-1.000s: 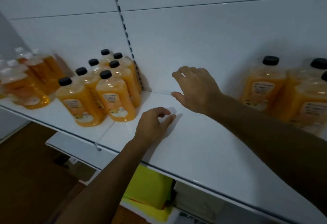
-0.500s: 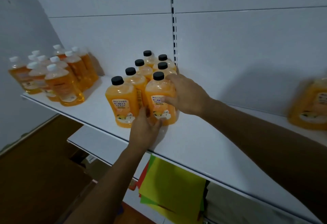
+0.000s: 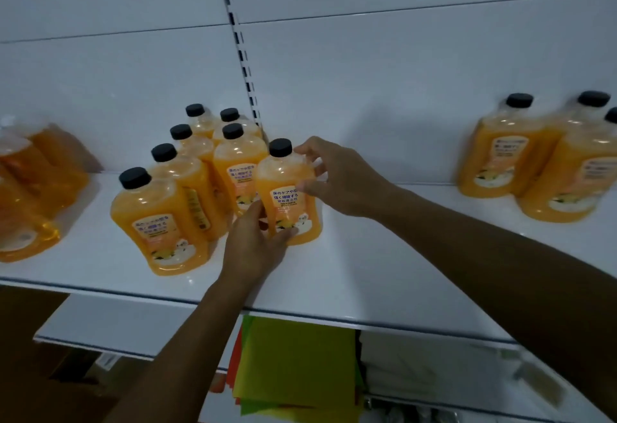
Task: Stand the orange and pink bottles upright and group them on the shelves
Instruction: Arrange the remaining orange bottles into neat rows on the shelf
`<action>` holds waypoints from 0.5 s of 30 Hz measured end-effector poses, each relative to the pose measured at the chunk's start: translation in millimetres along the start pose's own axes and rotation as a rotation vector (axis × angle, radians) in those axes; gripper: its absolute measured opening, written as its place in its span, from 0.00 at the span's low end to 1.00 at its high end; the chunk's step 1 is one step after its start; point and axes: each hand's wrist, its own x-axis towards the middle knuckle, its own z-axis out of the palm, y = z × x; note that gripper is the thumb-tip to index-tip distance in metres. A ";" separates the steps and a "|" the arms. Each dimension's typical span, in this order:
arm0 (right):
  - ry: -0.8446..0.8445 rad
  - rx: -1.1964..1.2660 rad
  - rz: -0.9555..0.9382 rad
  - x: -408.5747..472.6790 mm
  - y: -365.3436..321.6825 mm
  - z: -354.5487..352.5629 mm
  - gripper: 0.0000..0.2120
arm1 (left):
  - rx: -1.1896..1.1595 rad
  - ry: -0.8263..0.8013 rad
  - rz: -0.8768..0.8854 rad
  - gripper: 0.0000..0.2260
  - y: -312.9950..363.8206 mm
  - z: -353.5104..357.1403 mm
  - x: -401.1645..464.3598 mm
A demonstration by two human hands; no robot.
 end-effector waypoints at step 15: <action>0.183 -0.459 0.280 -102.0 86.2 -143.6 0.30 | -0.134 -0.269 0.157 0.22 124.3 168.1 23.8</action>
